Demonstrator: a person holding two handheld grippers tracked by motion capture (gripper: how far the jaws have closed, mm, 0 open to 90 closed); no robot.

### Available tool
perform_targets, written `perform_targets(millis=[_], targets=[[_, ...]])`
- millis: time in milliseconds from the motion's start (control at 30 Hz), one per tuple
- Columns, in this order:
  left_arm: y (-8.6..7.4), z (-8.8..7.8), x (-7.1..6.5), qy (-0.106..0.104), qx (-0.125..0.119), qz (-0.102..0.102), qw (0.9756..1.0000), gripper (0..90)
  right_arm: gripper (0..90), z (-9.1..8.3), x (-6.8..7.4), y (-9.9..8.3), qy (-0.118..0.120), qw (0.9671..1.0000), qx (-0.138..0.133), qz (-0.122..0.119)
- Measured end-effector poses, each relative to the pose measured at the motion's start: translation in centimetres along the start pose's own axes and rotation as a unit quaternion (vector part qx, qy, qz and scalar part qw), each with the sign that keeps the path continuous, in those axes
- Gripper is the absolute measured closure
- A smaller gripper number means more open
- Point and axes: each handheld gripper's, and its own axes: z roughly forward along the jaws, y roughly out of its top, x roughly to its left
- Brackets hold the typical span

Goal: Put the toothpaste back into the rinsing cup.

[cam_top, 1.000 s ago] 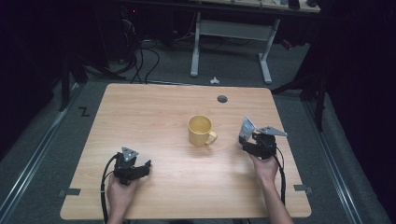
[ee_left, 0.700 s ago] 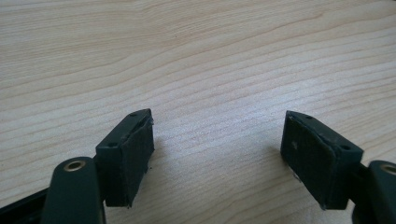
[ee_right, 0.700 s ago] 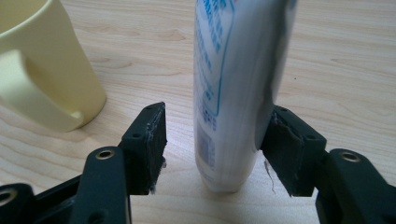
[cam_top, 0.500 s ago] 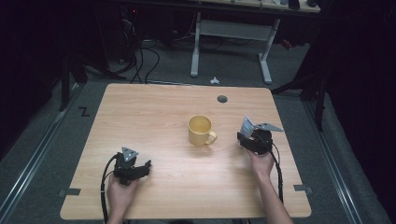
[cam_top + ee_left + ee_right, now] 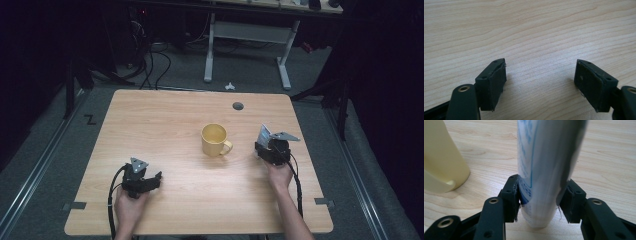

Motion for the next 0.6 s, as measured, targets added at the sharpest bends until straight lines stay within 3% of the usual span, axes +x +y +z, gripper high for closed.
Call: perform_targets(millis=[367,600], targets=[[0.00,0.00,0.00,0.000,0.000,0.000,1.0000,25.9,60.7,-0.18,0.28,0.05,-0.001,0.9996,0.002,-0.027],[0.00,0.01,-0.01,0.000,0.000,0.000,1.0000,25.7,61.5,-0.41,0.32,0.09,0.015,0.9991,0.004,-0.039]])
